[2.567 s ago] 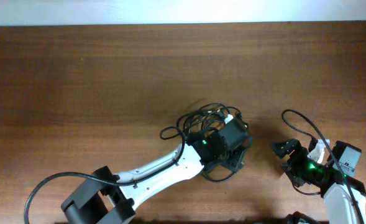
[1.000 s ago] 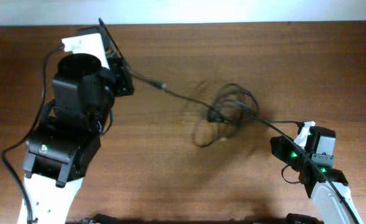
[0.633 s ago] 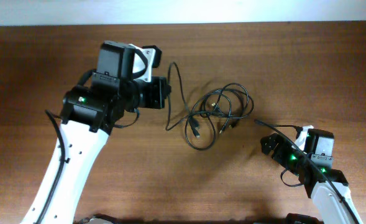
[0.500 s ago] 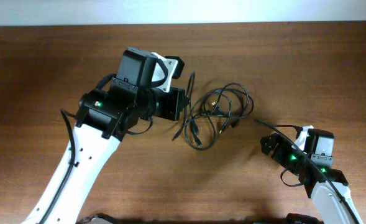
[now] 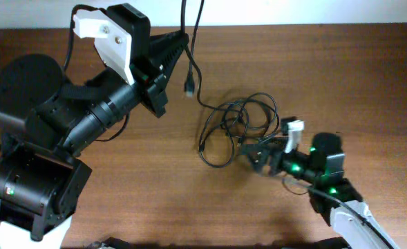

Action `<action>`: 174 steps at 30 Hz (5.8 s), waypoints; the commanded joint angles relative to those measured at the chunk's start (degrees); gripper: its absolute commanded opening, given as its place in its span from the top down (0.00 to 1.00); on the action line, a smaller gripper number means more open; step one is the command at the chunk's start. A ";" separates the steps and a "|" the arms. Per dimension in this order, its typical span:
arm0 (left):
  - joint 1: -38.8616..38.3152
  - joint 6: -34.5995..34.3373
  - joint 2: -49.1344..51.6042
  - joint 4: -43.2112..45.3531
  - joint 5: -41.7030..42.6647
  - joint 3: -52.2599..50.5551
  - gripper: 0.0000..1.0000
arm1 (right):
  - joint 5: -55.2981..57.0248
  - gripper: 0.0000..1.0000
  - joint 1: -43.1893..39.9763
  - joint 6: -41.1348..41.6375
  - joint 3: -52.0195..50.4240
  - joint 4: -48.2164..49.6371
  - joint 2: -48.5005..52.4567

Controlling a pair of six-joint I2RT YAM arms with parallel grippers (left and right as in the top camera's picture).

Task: Untangle cables

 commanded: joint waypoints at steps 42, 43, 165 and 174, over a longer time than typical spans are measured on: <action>-12.61 -22.67 30.38 -8.20 24.37 0.37 1.00 | -7.96 0.77 -5.44 -7.30 19.19 -8.50 -8.44; -12.87 -24.13 30.38 -8.17 24.35 0.37 1.00 | -7.34 0.75 -5.44 -7.30 19.19 -8.48 -8.33; -9.62 -50.69 30.82 -38.40 -29.09 -18.18 0.02 | 3.08 0.02 -17.88 -14.62 39.01 -78.20 5.38; -9.64 -50.45 30.82 -20.68 -18.64 -31.93 0.00 | 3.15 0.01 -17.92 -6.93 39.01 -76.61 2.58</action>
